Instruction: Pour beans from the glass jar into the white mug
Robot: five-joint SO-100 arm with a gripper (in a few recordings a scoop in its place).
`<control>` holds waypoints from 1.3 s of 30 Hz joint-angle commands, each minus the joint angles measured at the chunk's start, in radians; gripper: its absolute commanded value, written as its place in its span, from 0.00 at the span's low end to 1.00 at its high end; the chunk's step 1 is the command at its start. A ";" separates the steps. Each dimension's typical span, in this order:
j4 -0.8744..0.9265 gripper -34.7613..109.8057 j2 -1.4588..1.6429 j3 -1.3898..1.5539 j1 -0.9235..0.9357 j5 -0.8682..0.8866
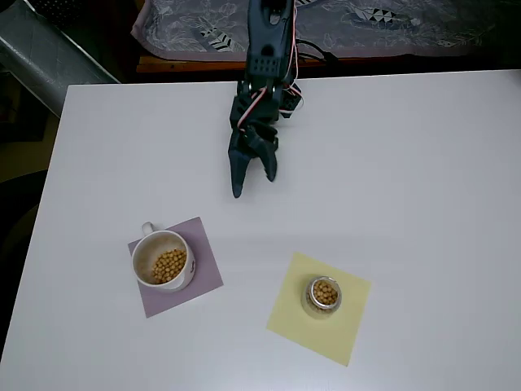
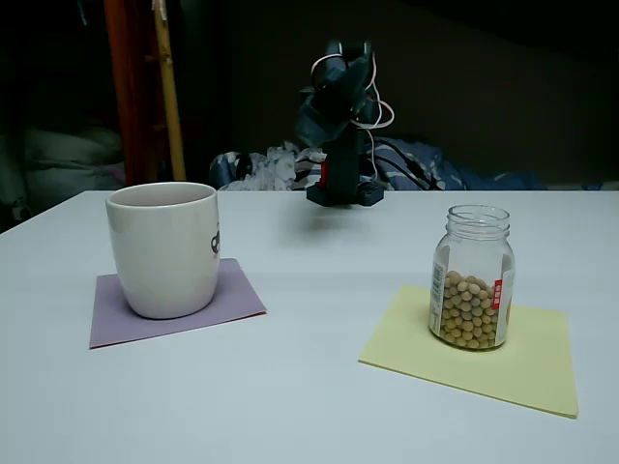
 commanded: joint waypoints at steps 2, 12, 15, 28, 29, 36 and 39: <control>0.693 0.47 0.517 0.037 0.018 0.158; 0.974 0.39 0.520 0.032 0.006 0.331; 0.983 0.32 0.520 0.037 -0.011 0.373; 1.020 0.24 0.520 0.037 -0.046 0.451; 1.020 0.24 0.520 0.037 -0.046 0.451; 1.020 0.24 0.520 0.037 -0.046 0.451; 1.020 0.24 0.520 0.037 -0.046 0.451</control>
